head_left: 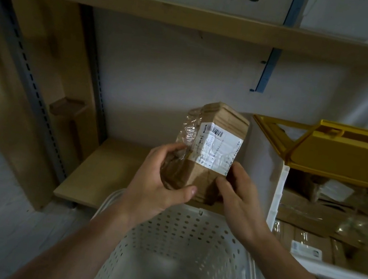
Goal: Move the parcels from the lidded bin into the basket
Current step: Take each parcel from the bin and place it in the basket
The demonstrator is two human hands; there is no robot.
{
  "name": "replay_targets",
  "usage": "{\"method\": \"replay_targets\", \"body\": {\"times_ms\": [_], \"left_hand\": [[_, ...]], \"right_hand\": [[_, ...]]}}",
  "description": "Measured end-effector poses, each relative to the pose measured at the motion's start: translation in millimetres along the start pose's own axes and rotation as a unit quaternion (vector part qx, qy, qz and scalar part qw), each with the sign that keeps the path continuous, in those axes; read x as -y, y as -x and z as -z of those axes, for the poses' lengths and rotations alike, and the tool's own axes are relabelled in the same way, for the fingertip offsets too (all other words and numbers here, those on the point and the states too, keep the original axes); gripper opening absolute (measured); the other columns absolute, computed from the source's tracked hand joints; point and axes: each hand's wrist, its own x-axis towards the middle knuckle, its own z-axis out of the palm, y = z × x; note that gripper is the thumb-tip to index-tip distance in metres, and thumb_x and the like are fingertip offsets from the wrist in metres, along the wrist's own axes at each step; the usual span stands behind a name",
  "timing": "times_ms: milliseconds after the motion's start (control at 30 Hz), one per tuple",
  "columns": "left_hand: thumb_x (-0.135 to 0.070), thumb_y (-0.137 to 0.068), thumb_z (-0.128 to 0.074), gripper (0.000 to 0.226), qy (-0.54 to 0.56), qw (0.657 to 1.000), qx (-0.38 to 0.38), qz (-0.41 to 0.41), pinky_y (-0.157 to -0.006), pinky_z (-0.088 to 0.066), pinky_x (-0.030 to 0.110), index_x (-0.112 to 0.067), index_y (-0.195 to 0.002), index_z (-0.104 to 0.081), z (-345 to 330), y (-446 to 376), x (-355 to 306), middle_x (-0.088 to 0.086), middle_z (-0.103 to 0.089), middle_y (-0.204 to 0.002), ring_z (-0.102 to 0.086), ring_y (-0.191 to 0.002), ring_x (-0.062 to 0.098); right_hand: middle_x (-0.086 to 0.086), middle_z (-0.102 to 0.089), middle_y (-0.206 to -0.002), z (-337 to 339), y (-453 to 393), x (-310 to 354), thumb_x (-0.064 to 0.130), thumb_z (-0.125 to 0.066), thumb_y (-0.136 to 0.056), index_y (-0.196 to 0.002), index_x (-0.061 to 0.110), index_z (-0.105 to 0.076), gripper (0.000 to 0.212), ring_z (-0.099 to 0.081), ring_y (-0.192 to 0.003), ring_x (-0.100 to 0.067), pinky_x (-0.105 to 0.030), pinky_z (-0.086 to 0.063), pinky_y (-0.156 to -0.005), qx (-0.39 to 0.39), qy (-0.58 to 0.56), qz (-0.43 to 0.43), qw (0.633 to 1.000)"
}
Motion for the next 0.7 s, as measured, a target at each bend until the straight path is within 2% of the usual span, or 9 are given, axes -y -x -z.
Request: {"method": "replay_targets", "body": {"times_ms": [100,167,267,333,433,500,600,700], "left_hand": [[-0.047,-0.062,-0.084,0.075,-0.014,1.000,-0.001,-0.003,-0.096,-0.057,0.038,-0.037,-0.130,-0.055,2,-1,-2,-0.001,-0.060,-0.130,-0.062,-0.117,0.011],[-0.044,-0.065,-0.081,0.067,-0.022,1.000,0.007,-0.006,-0.096,-0.057,0.040,-0.037,-0.127,-0.058,4,-1,-3,-0.002,-0.062,-0.128,-0.063,-0.115,0.011],[-0.032,-0.069,-0.076,0.055,-0.022,1.000,0.014,-0.006,-0.092,-0.057,0.048,-0.032,-0.121,-0.061,8,-1,-4,-0.003,-0.066,-0.119,-0.065,-0.110,0.015],[-0.021,-0.071,-0.073,0.047,-0.016,1.000,0.018,-0.009,-0.085,-0.059,0.050,-0.025,-0.116,-0.062,9,1,-7,-0.003,-0.067,-0.112,-0.067,-0.103,0.018],[-0.015,-0.075,-0.067,0.036,-0.001,1.000,0.016,-0.013,-0.075,-0.062,0.038,-0.019,-0.111,-0.062,10,5,-11,-0.010,-0.068,-0.107,-0.068,-0.098,0.015],[-0.020,-0.077,-0.066,0.029,-0.013,0.999,-0.020,-0.020,-0.071,-0.061,0.031,-0.021,-0.105,-0.063,12,6,-11,-0.014,-0.067,-0.106,-0.067,-0.097,0.010],[-0.021,-0.084,-0.075,0.024,-0.027,0.995,-0.097,-0.027,-0.067,-0.060,0.025,-0.022,-0.105,-0.063,15,3,-9,-0.002,-0.066,-0.105,-0.069,-0.093,0.012],[-0.009,-0.086,-0.077,0.034,0.048,0.985,-0.167,0.005,-0.065,-0.060,0.023,-0.016,-0.115,-0.060,15,1,-8,0.001,-0.067,-0.104,-0.073,-0.089,0.007]], "right_hand": [[0.021,-0.071,-0.109,2,2,3,0.012,-0.059,-0.100,-0.123,0.035,-0.051,0.034,-0.068,-0.105,-0.003,-0.036,-0.060,-0.089,-0.017,-0.018,-0.009,1.000],[0.016,-0.068,-0.114,3,2,5,0.015,-0.066,-0.095,-0.134,0.033,-0.043,0.049,-0.066,-0.108,-0.001,-0.036,-0.060,-0.091,-0.045,-0.022,-0.014,0.999],[0.013,-0.064,-0.121,8,1,5,0.016,-0.074,-0.090,-0.147,0.032,-0.031,0.073,-0.066,-0.112,-0.006,-0.040,-0.060,-0.093,-0.091,-0.032,-0.018,0.995],[0.010,-0.063,-0.122,13,1,4,0.020,-0.078,-0.087,-0.148,0.036,-0.030,0.079,-0.066,-0.113,-0.012,-0.044,-0.059,-0.093,-0.097,-0.030,-0.013,0.995],[0.009,-0.064,-0.117,18,2,5,0.026,-0.082,-0.082,-0.135,0.034,-0.045,0.065,-0.068,-0.106,-0.014,-0.046,-0.062,-0.086,-0.084,-0.016,-0.021,0.996],[0.008,-0.066,-0.112,19,1,5,0.033,-0.085,-0.079,-0.120,0.035,-0.054,0.052,-0.069,-0.102,-0.016,-0.049,-0.062,-0.084,-0.087,-0.022,-0.019,0.996],[0.009,-0.070,-0.100,20,1,7,0.046,-0.087,-0.073,-0.106,0.027,-0.059,0.047,-0.071,-0.094,-0.018,-0.052,-0.061,-0.082,-0.086,-0.033,-0.022,0.996],[0.008,-0.071,-0.094,19,3,9,0.043,-0.078,-0.072,-0.102,0.018,-0.058,0.044,-0.072,-0.088,-0.015,-0.041,-0.063,-0.076,-0.072,-0.041,-0.026,0.996]]}}
